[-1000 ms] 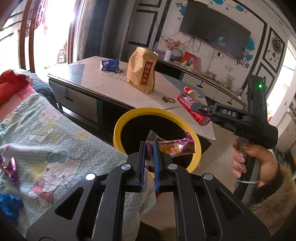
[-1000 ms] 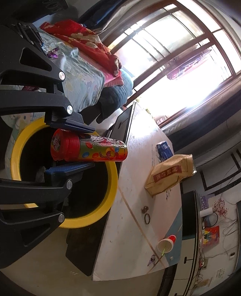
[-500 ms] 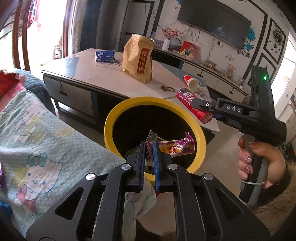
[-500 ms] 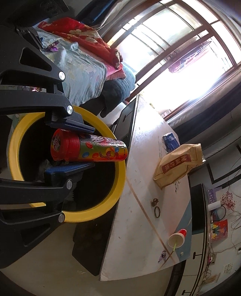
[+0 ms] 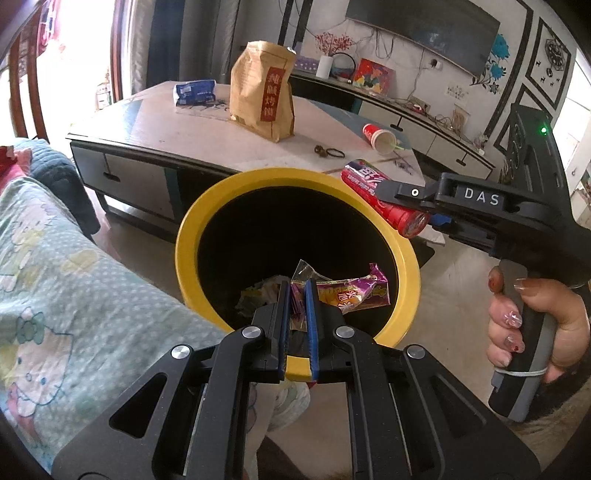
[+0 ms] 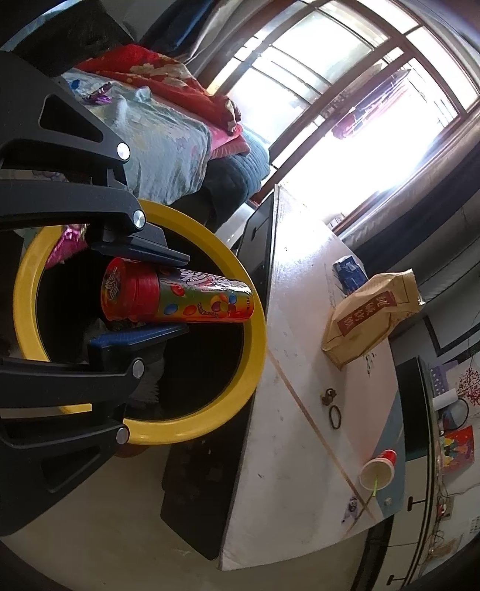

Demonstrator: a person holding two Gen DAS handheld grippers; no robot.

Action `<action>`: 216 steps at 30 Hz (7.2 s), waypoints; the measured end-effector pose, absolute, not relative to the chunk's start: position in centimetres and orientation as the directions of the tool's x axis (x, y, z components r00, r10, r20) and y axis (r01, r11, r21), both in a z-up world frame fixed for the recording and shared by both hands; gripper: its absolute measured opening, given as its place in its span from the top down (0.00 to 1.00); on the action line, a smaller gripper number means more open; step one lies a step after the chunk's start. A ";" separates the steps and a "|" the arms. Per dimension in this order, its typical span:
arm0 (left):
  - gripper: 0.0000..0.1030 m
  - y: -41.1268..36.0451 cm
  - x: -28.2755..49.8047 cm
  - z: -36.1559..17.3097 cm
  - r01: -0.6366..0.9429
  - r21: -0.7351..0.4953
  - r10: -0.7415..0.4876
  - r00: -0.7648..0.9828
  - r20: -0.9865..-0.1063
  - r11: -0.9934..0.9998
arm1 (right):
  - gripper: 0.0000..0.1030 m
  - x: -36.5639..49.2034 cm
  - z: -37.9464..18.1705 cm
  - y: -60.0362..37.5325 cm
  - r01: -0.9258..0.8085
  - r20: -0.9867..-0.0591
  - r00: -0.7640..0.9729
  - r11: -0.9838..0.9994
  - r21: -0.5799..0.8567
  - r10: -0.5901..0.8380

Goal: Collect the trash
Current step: 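Carry candy tube in right tool over yellow bin while left tool carries wrapper there, then open right tool to drop candy tube while left tool opens to drop wrapper, then move both tools back over the bed toward the blue glove and purple wrapper, then grasp purple wrapper with right tool while left tool grasps blue glove, then carry purple wrapper in right tool over yellow bin while left tool carries blue glove there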

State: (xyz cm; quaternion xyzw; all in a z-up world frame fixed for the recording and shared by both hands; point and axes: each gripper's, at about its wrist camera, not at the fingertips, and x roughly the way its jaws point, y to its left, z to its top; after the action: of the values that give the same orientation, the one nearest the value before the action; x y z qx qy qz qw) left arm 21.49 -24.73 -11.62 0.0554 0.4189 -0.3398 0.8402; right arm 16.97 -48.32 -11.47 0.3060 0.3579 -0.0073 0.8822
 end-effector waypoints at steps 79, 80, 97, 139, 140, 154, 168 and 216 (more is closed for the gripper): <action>0.11 -0.5 12.6 -3.4 0.178 -0.201 -0.255 0.840 -0.479 0.963 | 0.25 14.3 -2.1 -26.8 -0.214 -0.550 0.768 0.941 0.263 0.328; 0.11 -0.1 12.5 -3.4 0.171 -0.201 -0.249 0.842 -0.479 0.965 | 0.25 14.4 -2.0 -26.4 -0.225 -0.549 0.764 0.938 0.265 0.339; 0.11 8.6 11.2 -4.6 -0.016 -0.236 -0.115 0.839 -0.532 0.972 | 0.24 16.7 -2.0 -18.3 -0.379 -0.567 0.680 0.885 0.270 0.464; 0.87 8.9 14.1 -10.9 0.084 -0.316 -0.293 0.647 -0.704 0.945 | 0.70 23.7 -10.1 -7.6 -0.477 -0.724 0.459 0.830 0.288 0.515; 0.88 8.9 14.0 -10.8 0.084 -0.314 -0.291 0.650 -0.702 0.946 | 0.70 23.5 -10.0 -7.9 -0.473 -0.721 0.463 0.831 0.292 0.516; 0.91 6.3 13.5 -7.6 0.149 -0.300 -0.314 0.703 -0.638 0.942 | 0.70 21.4 -6.9 -15.6 -0.390 -0.656 0.568 0.864 0.318 0.497; 0.91 1.9 14.2 -4.4 0.241 -0.276 -0.361 0.726 -0.585 0.930 | 0.70 19.7 -4.2 -23.7 -0.284 -0.598 0.679 0.904 0.321 0.426; 0.91 -15.3 16.2 -4.0 0.543 -0.152 -0.517 0.620 -0.591 0.826 | 0.70 14.7 -6.0 -40.8 0.068 -0.595 0.786 0.933 0.353 0.167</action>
State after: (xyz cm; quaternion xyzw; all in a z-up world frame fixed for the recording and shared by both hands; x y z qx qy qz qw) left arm 16.25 -15.27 -4.01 0.0206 0.3216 -0.2945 0.8997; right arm 14.72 -40.79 -5.97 0.1807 0.3257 0.0265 0.9277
